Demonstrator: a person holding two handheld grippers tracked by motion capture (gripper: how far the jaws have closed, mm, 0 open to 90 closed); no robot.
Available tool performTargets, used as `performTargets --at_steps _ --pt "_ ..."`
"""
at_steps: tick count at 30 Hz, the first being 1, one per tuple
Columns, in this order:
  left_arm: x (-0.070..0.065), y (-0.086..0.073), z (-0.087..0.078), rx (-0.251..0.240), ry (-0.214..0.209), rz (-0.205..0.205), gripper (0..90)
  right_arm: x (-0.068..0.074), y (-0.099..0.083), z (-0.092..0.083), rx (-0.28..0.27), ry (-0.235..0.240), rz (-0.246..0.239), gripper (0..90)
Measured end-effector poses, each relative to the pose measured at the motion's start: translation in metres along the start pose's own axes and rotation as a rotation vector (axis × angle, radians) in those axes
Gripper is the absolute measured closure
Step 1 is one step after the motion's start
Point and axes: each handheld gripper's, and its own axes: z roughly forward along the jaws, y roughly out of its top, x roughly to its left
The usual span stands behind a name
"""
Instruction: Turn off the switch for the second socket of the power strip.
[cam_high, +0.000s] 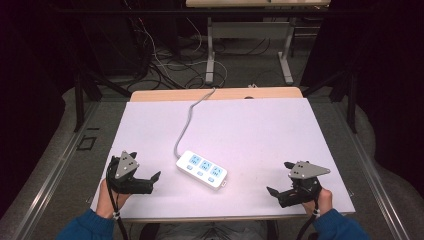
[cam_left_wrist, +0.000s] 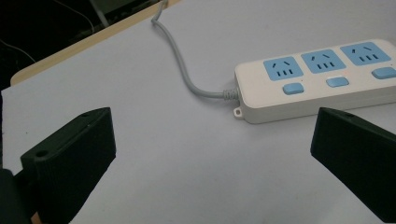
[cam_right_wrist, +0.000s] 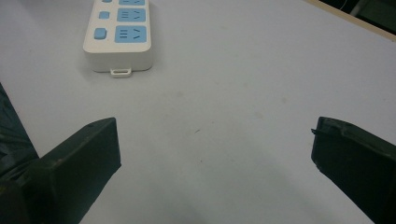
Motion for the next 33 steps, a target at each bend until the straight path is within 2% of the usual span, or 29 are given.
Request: performTargets --at_steps 1,2,4,5,11,13,19,26,27,33 --pt "-0.001 0.001 0.001 -0.001 -0.004 -0.002 0.0 0.0 0.0 0.0 0.006 0.012 -0.002 0.8" --pt "0.0 0.002 0.001 -0.003 0.004 0.013 0.0 0.0 0.0 0.0 0.007 0.014 -0.004 0.8" --pt "-0.001 0.004 0.003 -0.007 0.006 0.019 0.0 -0.001 0.0 0.0 0.003 0.007 -0.004 0.8" --pt "-0.001 0.005 0.003 -0.002 -0.007 0.01 0.0 0.0 0.0 0.0 0.002 0.004 0.001 0.8" --pt "0.0 0.009 0.007 -0.011 0.002 0.02 0.0 0.0 0.0 0.0 0.008 0.006 0.003 0.8" --pt "-0.001 0.009 0.007 -0.012 -0.01 0.007 0.0 0.0 0.0 0.0 0.008 0.007 0.004 0.8" --pt "-0.002 0.014 0.01 -0.018 -0.011 0.026 0.0 0.0 0.0 0.0 0.009 0.005 0.002 1.0" --pt "-0.005 0.019 0.015 -0.02 -0.022 0.031 0.0 0.0 0.0 0.0 0.013 0.004 0.002 1.0" --pt "-0.006 0.019 0.016 -0.02 -0.031 0.02 0.0 0.0 0.0 0.0 0.012 0.0 -0.001 1.0" --pt "-0.008 0.023 0.022 -0.016 -0.037 0.034 0.0 -0.001 0.0 0.0 0.011 0.002 0.0 1.1"
